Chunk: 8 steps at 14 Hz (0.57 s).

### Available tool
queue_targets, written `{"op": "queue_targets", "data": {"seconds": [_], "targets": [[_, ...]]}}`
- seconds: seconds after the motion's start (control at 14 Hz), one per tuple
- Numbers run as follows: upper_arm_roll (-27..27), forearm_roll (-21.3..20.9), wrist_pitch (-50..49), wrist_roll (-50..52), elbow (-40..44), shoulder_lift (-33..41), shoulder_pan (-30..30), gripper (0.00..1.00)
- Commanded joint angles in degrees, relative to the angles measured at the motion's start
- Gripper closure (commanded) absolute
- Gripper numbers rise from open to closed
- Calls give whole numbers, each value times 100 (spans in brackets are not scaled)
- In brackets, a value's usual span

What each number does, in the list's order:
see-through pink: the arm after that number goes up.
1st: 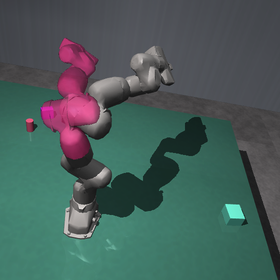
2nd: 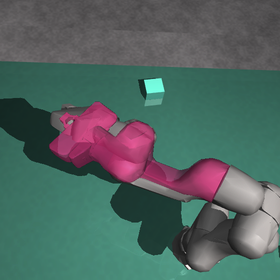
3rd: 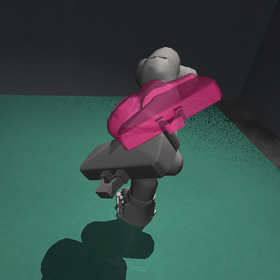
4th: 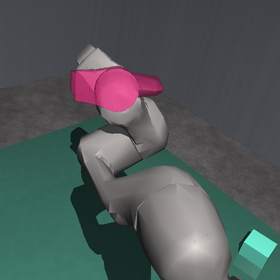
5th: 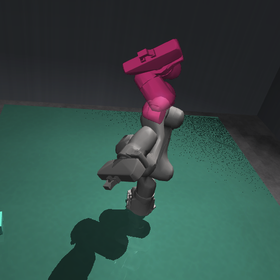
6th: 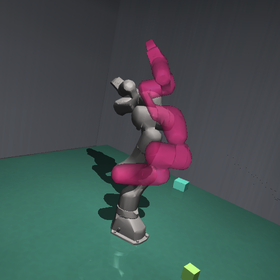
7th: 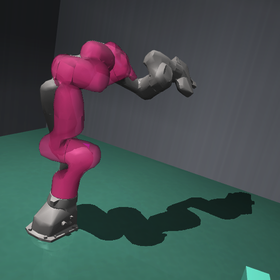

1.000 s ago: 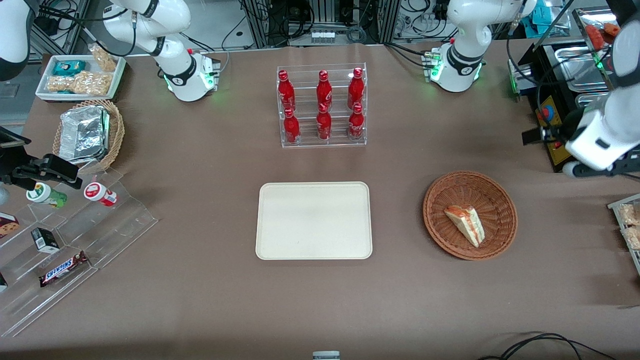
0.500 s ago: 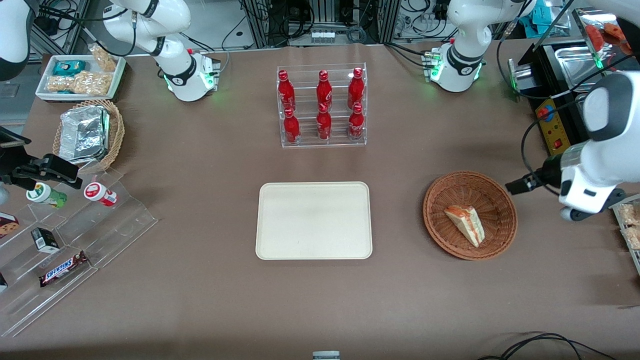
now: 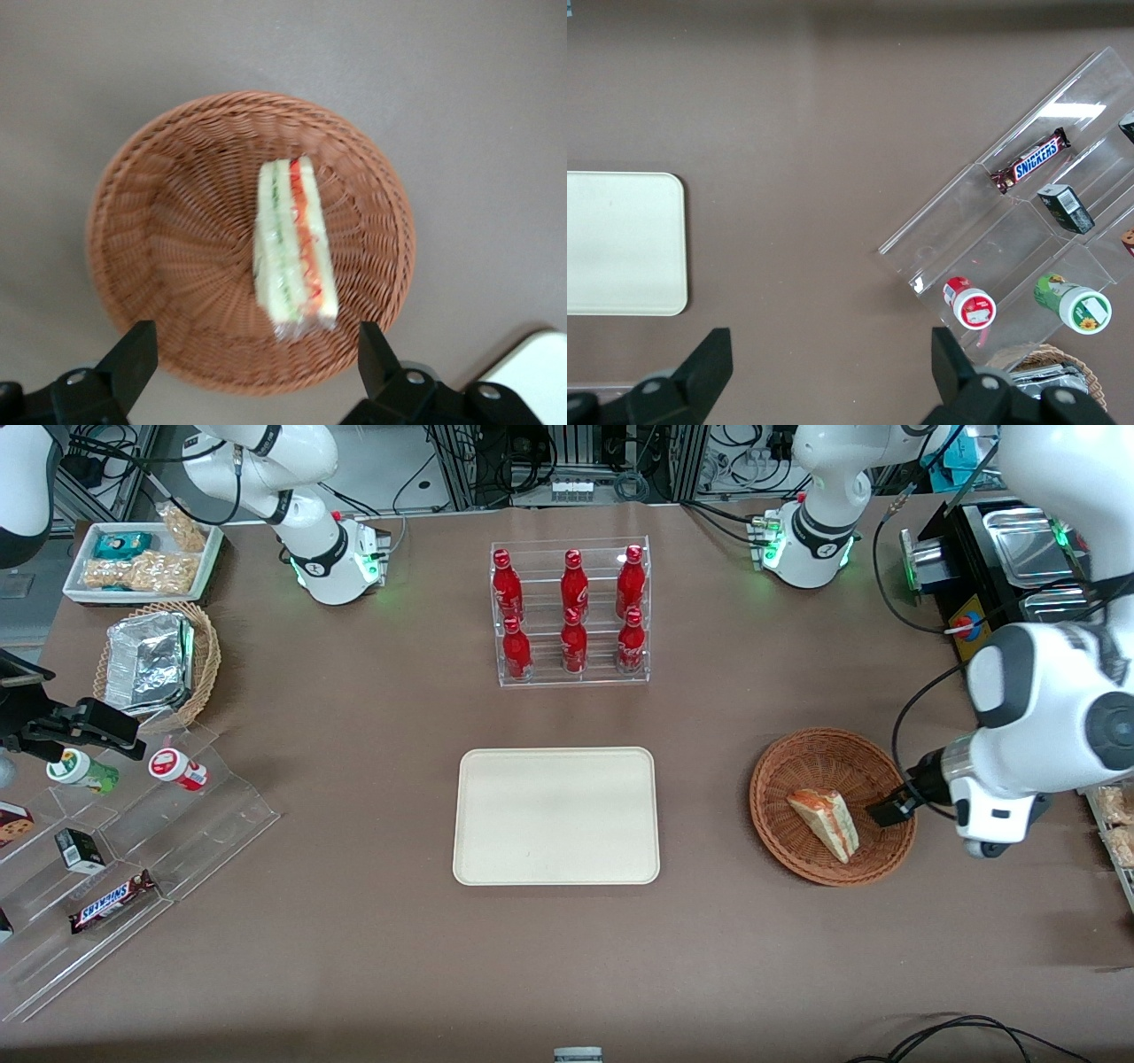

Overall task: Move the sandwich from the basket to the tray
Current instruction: 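Move the open left gripper down over the sandwich in the basket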

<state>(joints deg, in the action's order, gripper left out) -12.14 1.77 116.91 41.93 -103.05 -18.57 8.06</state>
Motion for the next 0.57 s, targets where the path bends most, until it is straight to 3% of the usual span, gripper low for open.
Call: {"op": "queue_targets", "data": {"seconds": [0.0, 0.5], "targets": [[19, 69, 603, 455, -259, -102, -190, 0], [19, -19, 1623, 492, -838, -367, -314, 0]]}}
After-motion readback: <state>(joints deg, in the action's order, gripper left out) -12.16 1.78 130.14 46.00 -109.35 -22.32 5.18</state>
